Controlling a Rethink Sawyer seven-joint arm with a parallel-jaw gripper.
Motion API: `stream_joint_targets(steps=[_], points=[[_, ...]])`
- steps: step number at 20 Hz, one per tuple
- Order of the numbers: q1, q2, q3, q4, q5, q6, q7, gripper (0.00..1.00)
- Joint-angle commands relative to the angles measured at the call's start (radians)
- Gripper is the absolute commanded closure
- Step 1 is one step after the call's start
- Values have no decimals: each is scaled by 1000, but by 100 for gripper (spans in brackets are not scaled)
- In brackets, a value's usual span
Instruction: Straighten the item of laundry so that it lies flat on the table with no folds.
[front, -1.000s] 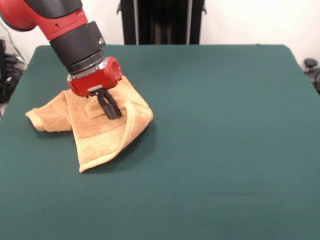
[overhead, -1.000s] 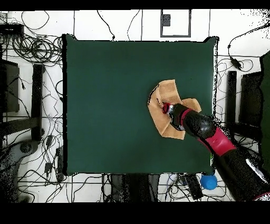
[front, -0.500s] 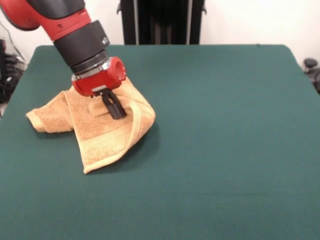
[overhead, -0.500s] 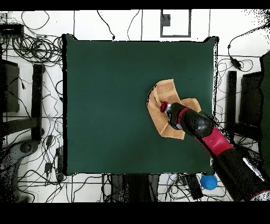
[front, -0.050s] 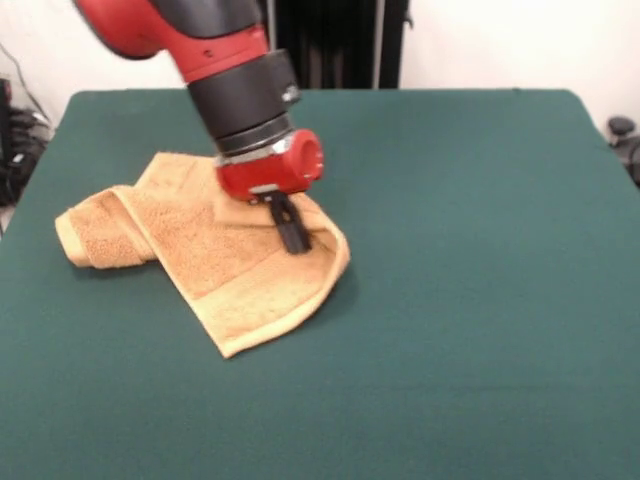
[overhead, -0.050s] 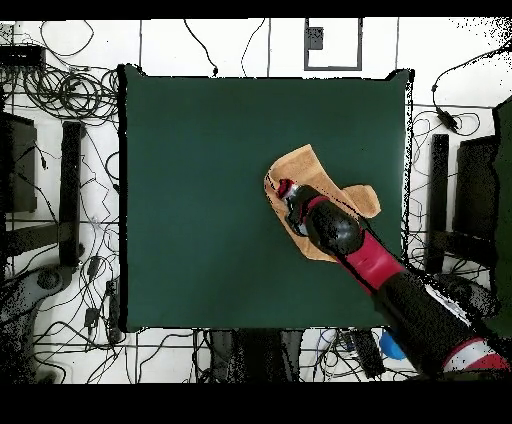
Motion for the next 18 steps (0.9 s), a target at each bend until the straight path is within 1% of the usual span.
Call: stream_joint_targets(steps=[1, 6, 7, 10, 18], points=[[43, 1, 26, 138, 127, -7, 371, 100], [21, 9, 38, 130, 91, 17, 359, 100], [22, 11, 35, 112, 94, 37, 354, 100], [27, -15, 33, 121, 96, 61, 363, 100], [19, 5, 61, 114, 110, 75, 365, 100]])
